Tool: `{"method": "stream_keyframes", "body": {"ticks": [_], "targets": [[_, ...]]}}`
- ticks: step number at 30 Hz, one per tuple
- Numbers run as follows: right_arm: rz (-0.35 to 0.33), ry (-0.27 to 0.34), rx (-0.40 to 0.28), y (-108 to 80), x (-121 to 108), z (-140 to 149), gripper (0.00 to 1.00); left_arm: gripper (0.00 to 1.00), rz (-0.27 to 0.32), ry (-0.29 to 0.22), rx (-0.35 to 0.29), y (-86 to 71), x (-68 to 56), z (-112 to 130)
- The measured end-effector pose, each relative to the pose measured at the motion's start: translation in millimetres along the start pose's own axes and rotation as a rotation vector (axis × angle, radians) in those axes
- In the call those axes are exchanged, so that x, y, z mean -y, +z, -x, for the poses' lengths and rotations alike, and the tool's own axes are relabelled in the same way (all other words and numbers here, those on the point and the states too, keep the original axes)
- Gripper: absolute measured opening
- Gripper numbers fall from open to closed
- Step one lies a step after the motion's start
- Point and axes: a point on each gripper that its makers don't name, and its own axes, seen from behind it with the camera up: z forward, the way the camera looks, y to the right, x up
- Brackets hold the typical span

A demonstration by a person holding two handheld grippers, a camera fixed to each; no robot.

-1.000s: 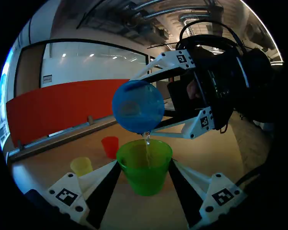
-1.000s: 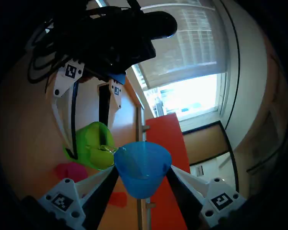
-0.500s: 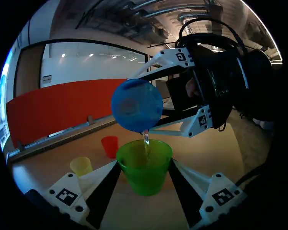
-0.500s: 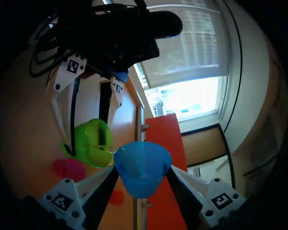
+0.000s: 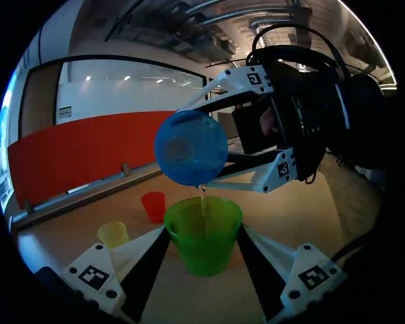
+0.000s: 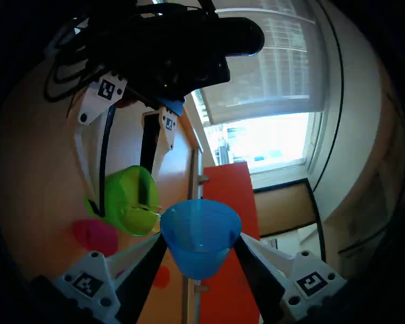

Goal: Pour water

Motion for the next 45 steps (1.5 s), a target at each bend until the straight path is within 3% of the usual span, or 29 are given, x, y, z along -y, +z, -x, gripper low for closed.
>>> {"method": "stream_keyframes", "body": {"ticks": [45], "targets": [[0.016, -0.164, 0.006, -0.5, -2.8, -10.0, 0.88, 0.85, 0.007, 0.009, 0.006, 4.6, -1.4, -0.8]]}}
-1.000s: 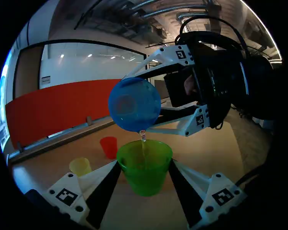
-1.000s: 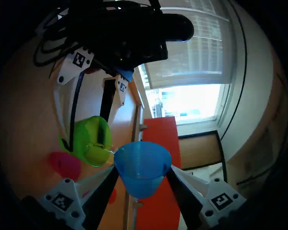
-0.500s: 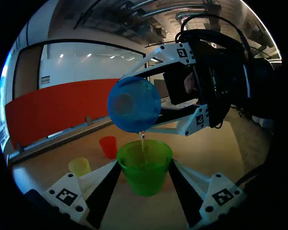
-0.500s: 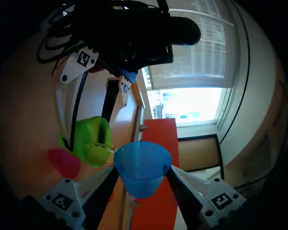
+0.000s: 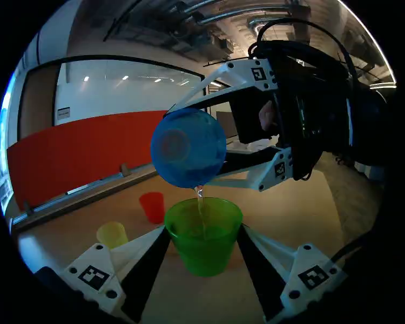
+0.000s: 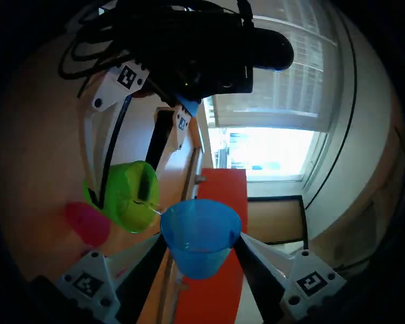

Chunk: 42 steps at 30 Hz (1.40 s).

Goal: Pour water

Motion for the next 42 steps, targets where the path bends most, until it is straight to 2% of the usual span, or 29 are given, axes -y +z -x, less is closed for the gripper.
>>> {"method": "stream_keyframes", "body": {"ticks": [33, 38, 42], "targets": [[0.017, -0.11, 0.006, -1.4, -0.4, -8.5, 0.88, 0.85, -0.009, 0.002, -0.006, -1.8, 1.2, -2.2], [0.021, -0.106, 0.005, -2.5, -1.2, -8.5, 0.88, 0.84, -0.012, -0.001, -0.008, -2.4, 2.3, -2.4], [0.022, -0.071, 0.002, -3.6, -0.6, -7.8, 0.88, 0.85, -0.015, -0.002, -0.009, -2.7, 2.8, -2.0]]}}
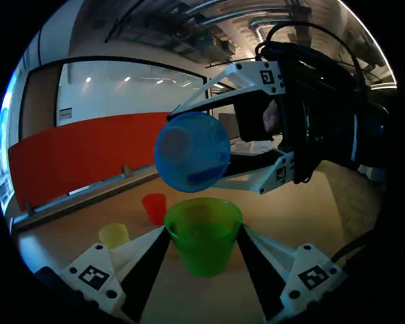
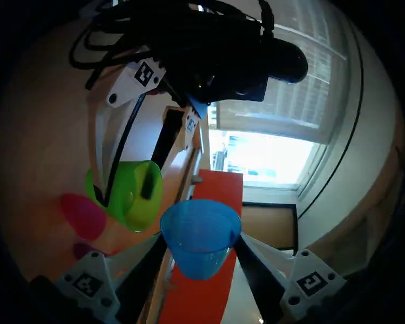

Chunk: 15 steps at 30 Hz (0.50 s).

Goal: Pour water

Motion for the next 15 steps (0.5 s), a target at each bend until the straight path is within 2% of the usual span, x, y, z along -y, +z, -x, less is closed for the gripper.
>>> {"method": "stream_keyframes", "body": {"ticks": [6, 15], "targets": [[0.016, 0.116, 0.0, -0.8, -0.1, 6.2, 0.88, 0.85, -0.003, 0.0, 0.001, -0.5, 0.7, 0.5], [0.035, 0.381, 0.008, -3.9, 4.8, 20.4, 0.88, 0.85, -0.012, -0.008, 0.0, -1.8, 5.2, 0.0]]}}
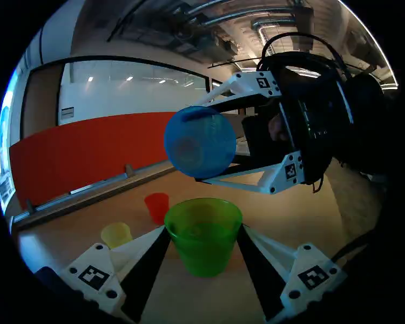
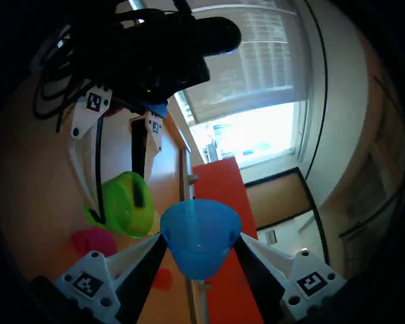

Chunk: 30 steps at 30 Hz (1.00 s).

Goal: Pour water

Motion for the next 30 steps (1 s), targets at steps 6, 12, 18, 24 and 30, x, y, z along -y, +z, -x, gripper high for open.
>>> {"method": "stream_keyframes", "body": {"ticks": [6, 12, 18, 24, 30], "targets": [[0.002, 0.179, 0.019, -6.7, 5.6, 12.5, 0.88, 0.85, -0.008, -0.001, 0.001, -1.0, 1.2, 0.3], [-0.009, 0.366, 0.046, -12.6, 15.7, 24.9, 0.88, 0.85, -0.02, -0.007, 0.005, -1.5, 5.3, 1.6], [-0.029, 0.563, 0.093, -17.0, 24.8, 40.4, 0.88, 0.85, -0.04, -0.016, 0.003, -3.2, 13.4, 0.5], [-0.041, 0.737, 0.143, -24.7, 28.2, 49.6, 0.88, 0.85, -0.062, -0.025, 0.016, -3.9, 24.1, 5.0], [-0.066, 0.878, 0.172, -30.6, 39.7, 57.5, 0.88, 0.85, -0.082, -0.029, 0.03, -3.7, 32.5, 13.5]]}}
